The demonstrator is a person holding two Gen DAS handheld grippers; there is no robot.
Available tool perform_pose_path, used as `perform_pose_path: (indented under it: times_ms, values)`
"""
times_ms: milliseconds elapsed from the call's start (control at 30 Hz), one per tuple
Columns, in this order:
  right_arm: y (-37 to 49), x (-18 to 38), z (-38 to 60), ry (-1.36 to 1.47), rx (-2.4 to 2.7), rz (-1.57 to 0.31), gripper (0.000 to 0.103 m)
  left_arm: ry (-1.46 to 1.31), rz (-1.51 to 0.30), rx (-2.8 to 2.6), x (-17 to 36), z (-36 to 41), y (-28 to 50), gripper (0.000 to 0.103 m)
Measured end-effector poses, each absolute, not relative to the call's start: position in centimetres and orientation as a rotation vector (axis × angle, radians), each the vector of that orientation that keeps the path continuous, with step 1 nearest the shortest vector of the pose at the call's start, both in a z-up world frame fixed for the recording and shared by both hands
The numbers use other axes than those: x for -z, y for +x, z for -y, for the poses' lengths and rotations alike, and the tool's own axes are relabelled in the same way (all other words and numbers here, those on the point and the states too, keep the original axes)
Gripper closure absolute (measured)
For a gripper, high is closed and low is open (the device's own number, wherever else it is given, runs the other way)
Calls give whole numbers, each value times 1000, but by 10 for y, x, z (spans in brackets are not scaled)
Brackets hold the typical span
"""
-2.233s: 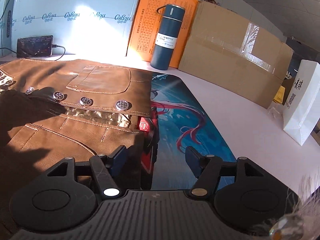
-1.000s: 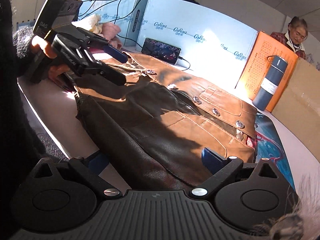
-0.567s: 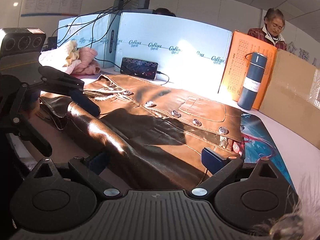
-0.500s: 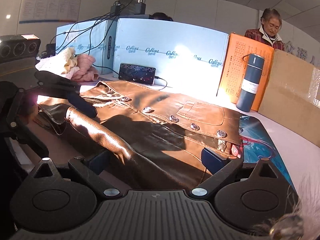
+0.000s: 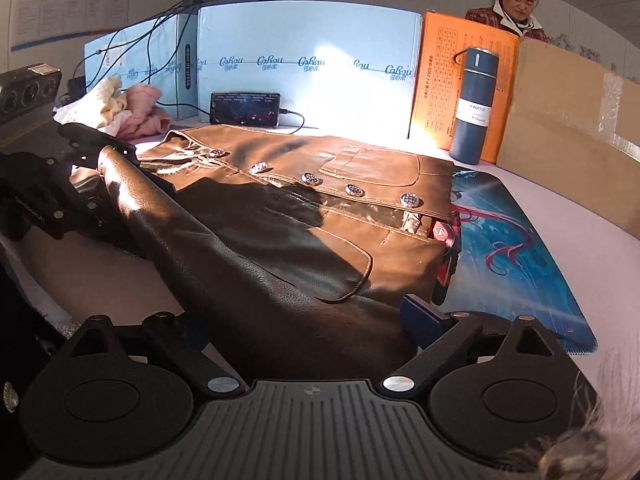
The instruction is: Fold clothes
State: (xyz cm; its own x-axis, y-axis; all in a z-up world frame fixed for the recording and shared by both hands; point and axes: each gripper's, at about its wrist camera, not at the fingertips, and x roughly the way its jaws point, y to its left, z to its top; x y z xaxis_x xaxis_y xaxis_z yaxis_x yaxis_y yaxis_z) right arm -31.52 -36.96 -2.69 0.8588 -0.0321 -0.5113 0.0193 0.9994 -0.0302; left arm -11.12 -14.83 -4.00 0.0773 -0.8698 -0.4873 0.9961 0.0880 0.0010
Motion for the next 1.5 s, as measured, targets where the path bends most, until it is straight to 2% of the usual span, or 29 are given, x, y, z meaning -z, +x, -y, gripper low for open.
perform_pose_path:
  times_ms: [33,100,200,233,367,467,500,567,600,633,733,967,1000,1100,1233,1333,1500]
  values:
    - [-317,26,371,-9,14,-518,28,363,-411,1447,40,147,-110,45]
    - [-318,22,376,36,-23,-491,73,374,-393,1446,40,143,-112,45]
    - [-314,15,374,30,-37,-464,87,432,-362,1412,42,135,-117,29]
    - [-313,12,374,29,-35,-448,88,462,-358,1387,43,132,-119,26]
    - [-314,-2,376,51,-30,-350,89,556,-346,1248,47,117,-115,26]
    - [-315,-10,375,44,-24,-312,89,580,-314,1156,43,100,-109,26]
    - [-315,-12,374,37,-22,-306,89,587,-304,1125,42,94,-107,29]
    - [-315,-15,372,26,-18,-296,90,599,-293,1105,39,83,-103,64]
    - [-316,-16,372,25,-16,-293,90,579,-288,1112,37,76,-99,88]
    - [-316,-16,372,26,-10,-290,90,543,-296,1127,35,70,-96,94]
    - [-319,-17,368,27,-6,-278,91,481,-336,1196,32,58,-93,99]
    - [-347,-40,354,-8,4,-203,92,410,-374,1374,15,34,-104,99]
    - [-347,-43,355,-9,8,-180,92,386,-355,1363,11,32,-103,93]
    - [-334,-48,360,13,22,-127,92,320,-326,1307,4,28,-92,90]
    - [-307,-52,368,49,57,-87,92,294,-315,1208,3,15,-80,74]
    - [-292,-58,374,70,87,-56,92,233,-308,1150,0,-5,-67,67]
    - [-261,-64,387,114,111,-36,92,66,-343,1112,4,-25,-34,66]
